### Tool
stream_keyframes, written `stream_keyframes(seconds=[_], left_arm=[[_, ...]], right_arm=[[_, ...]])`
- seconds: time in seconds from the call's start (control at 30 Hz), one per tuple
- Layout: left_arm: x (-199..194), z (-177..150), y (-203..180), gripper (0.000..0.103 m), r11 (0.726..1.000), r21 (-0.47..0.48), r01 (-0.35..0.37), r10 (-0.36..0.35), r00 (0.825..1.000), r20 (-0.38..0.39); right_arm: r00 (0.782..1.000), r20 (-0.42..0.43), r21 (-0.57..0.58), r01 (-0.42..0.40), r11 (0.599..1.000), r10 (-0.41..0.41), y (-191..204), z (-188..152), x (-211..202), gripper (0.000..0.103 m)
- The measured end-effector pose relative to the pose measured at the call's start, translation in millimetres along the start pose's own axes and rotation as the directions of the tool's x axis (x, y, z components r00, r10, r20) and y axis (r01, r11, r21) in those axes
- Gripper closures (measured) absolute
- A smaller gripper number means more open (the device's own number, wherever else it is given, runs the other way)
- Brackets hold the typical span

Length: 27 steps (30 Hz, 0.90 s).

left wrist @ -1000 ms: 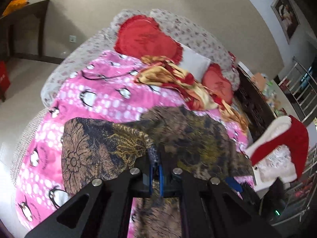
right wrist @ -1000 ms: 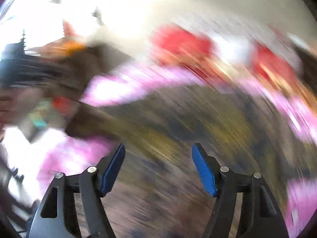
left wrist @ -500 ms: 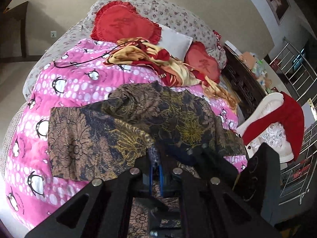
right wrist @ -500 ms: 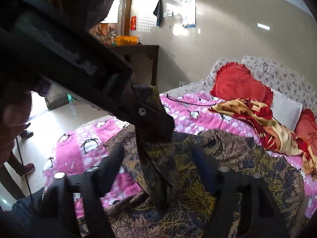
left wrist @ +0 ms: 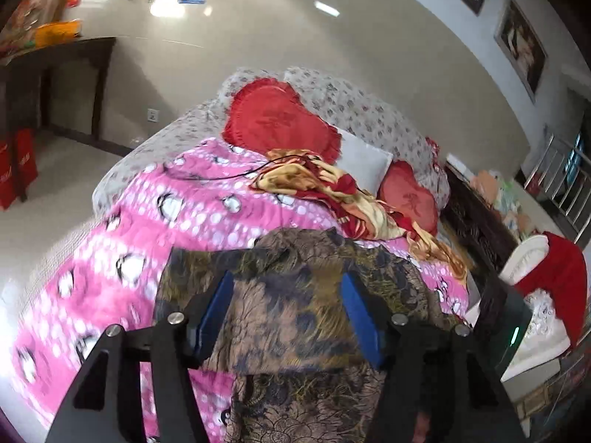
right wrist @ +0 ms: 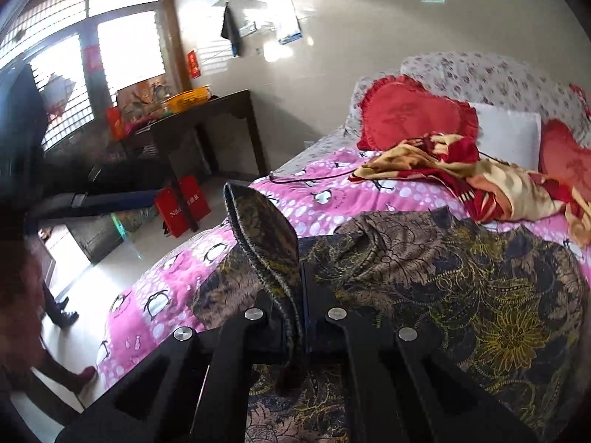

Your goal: Fold small clothes

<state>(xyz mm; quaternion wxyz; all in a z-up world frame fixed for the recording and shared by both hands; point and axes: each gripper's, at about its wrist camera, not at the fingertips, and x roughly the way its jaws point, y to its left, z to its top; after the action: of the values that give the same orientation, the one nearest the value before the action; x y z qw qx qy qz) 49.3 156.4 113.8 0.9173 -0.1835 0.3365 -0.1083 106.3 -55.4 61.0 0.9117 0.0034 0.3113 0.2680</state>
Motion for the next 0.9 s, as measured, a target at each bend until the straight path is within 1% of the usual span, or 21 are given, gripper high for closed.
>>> stream_keyframes(seconds=[0.03, 0.07, 0.1, 0.13, 0.17, 0.3, 0.37, 0.4, 0.47, 0.53, 0.6, 0.63, 0.7, 0.77, 0.9], left_arm=[[4.3, -12.3, 3.8, 0.039, 1.000, 0.001, -0.005, 0.005, 1.000, -0.001], [11.3, -28.6, 6.2, 0.039, 1.000, 0.004, -0.026, 0.026, 1.000, -0.010], [21.9, -51.5, 7.2, 0.039, 0.998, 0.022, -0.056, 0.057, 0.998, -0.037], [26.9, -63.3, 7.5, 0.039, 0.997, 0.033, -0.064, 0.066, 0.996, -0.053], [35.4, -84.5, 8.0, 0.039, 0.996, 0.046, -0.073, 0.077, 0.994, -0.077], [58.2, -129.1, 1.3, 0.039, 0.990, 0.106, -0.089, 0.102, 0.987, -0.125], [63.3, -140.7, -1.6, 0.039, 0.987, 0.140, -0.078, 0.094, 0.989, -0.115], [65.5, -145.3, -4.0, 0.039, 0.984, 0.162, -0.079, 0.095, 0.991, -0.093], [70.3, -152.1, -7.7, 0.037, 0.977, 0.201, -0.077, 0.093, 0.993, -0.076], [81.4, -159.3, -9.4, 0.037, 0.969, 0.237, -0.076, 0.100, 0.991, -0.092], [88.9, -165.7, -5.3, 0.037, 0.969, 0.240, -0.064, 0.096, 0.988, -0.124], [93.6, -168.5, -1.7, 0.037, 0.972, 0.230, -0.054, 0.090, 0.985, -0.150], [97.0, -171.0, 2.9, 0.036, 0.979, 0.202, -0.035, 0.071, 0.982, -0.174], [96.3, -171.7, 5.5, 0.035, 0.983, 0.183, -0.018, 0.051, 0.983, -0.174], [96.3, -174.3, 1.9, 0.030, 0.978, 0.207, -0.023, 0.060, 0.983, -0.174]], right_arm=[[1.000, -0.001, 0.003, -0.002, 1.000, 0.002, -2.7, -0.5, 2.4, 0.096], [1.000, -0.005, 0.003, 0.002, 1.000, -0.002, -5.2, -0.9, 5.2, 0.096], [1.000, -0.011, 0.001, 0.008, 1.000, -0.008, -7.7, -1.5, 8.5, 0.096], [1.000, -0.021, -0.001, 0.012, 1.000, -0.012, -10.0, -2.5, 11.5, 0.096], [0.999, -0.031, -0.003, 0.017, 1.000, -0.017, -12.3, -3.5, 14.1, 0.096], [0.997, -0.055, -0.002, 0.050, 0.999, -0.050, -23.9, -8.2, 18.1, 0.096], [0.996, -0.064, 0.008, 0.069, 0.998, -0.068, -30.4, -9.3, 19.8, 0.096], [0.994, -0.069, 0.018, 0.086, 0.996, -0.084, -34.9, -9.8, 20.3, 0.096], [0.992, -0.078, 0.039, 0.100, 0.994, -0.096, -42.0, -10.0, 22.2, 0.096], [0.992, -0.084, 0.057, 0.101, 0.993, -0.096, -47.0, -10.3, 22.7, 0.096], [0.992, -0.088, 0.060, 0.098, 0.993, -0.093, -49.1, -10.2, 23.4, 0.096], [0.992, -0.088, 0.057, 0.097, 0.994, -0.092, -49.1, -10.4, 23.3, 0.096], [0.991, -0.089, 0.039, 0.100, 0.994, -0.097, -47.5, -11.0, 23.5, 0.096], [0.991, -0.093, 0.028, 0.095, 0.995, -0.092, -46.5, -10.8, 24.8, 0.096], [0.990, -0.097, 0.010, 0.107, 0.994, -0.105, -45.1, -9.9, 27.2, 0.096]])
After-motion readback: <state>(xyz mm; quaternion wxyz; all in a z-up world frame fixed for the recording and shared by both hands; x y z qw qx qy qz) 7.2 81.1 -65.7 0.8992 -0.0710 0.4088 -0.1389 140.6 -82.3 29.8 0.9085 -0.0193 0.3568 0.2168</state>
